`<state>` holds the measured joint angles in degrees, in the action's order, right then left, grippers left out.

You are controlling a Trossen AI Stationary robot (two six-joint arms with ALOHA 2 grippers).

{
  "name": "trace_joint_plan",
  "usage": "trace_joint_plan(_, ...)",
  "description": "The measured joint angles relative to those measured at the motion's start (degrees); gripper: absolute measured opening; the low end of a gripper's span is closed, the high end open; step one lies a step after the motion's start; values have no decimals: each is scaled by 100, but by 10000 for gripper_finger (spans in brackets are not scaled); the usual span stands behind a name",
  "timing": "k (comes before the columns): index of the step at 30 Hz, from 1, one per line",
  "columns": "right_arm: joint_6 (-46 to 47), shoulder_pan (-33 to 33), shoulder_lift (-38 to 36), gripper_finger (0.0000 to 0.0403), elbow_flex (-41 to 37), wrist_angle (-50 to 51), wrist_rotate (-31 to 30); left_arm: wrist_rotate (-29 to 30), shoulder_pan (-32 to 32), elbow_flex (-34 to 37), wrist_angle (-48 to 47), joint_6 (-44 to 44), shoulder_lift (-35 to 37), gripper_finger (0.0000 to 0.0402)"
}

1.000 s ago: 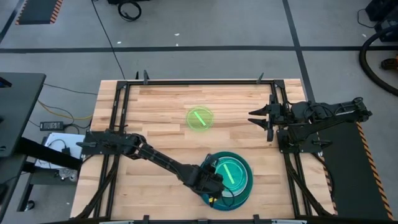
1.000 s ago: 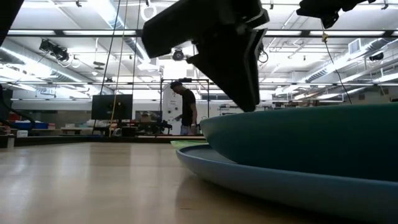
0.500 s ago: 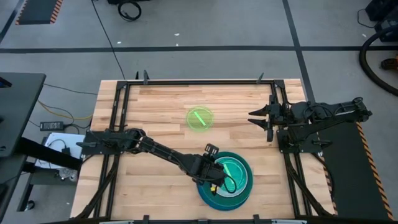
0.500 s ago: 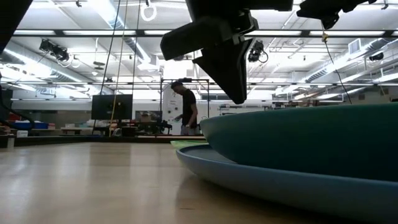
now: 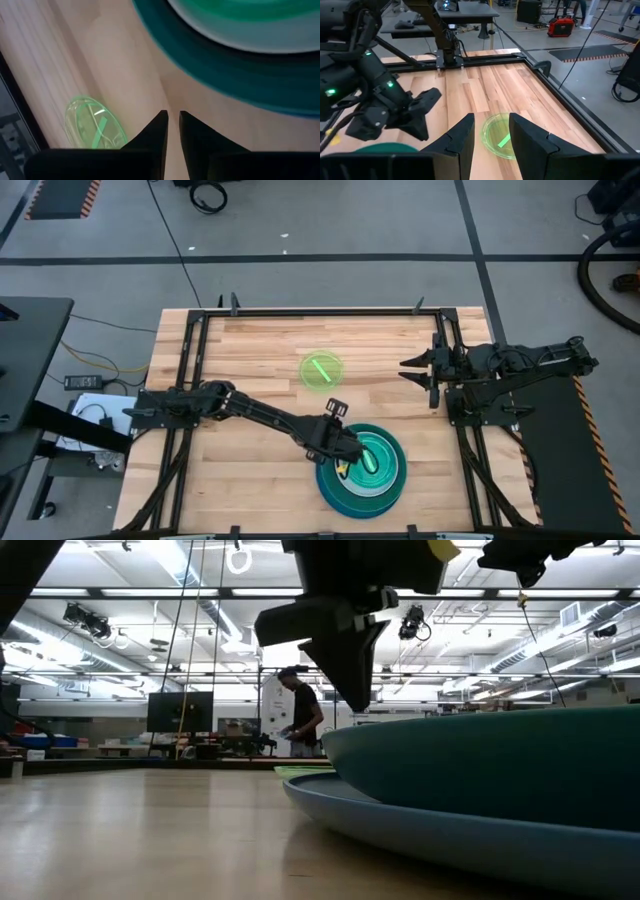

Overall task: Stack plastic plates
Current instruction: Stack the light green plate on top of the light green plate

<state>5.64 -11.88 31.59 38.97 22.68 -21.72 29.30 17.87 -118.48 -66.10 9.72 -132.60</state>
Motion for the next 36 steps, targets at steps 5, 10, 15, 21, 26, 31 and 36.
trace_joint_plan(5,21,0,0,132,-1,17,44,-3,-163,0,-157,5,0,54)
trace_joint_plan(10,65,0,0,132,0,171,46,-64,-249,372,8,38,84,54)
trace_joint_plan(15,88,0,-2,132,0,155,44,-68,-287,1339,817,61,529,54)
trace_joint_plan(21,172,-1,0,132,1,140,44,-62,-423,2453,2075,59,1033,54)
trace_joint_plan(26,172,0,-2,132,1,136,44,-116,-607,2827,2349,112,1063,54)
trace_joint_plan(31,170,-1,-2,132,1,137,44,-258,-833,3018,2681,172,1067,54)
trace_joint_plan(36,170,-1,0,132,1,138,44,-258,-1050,3010,2775,294,1069,54)
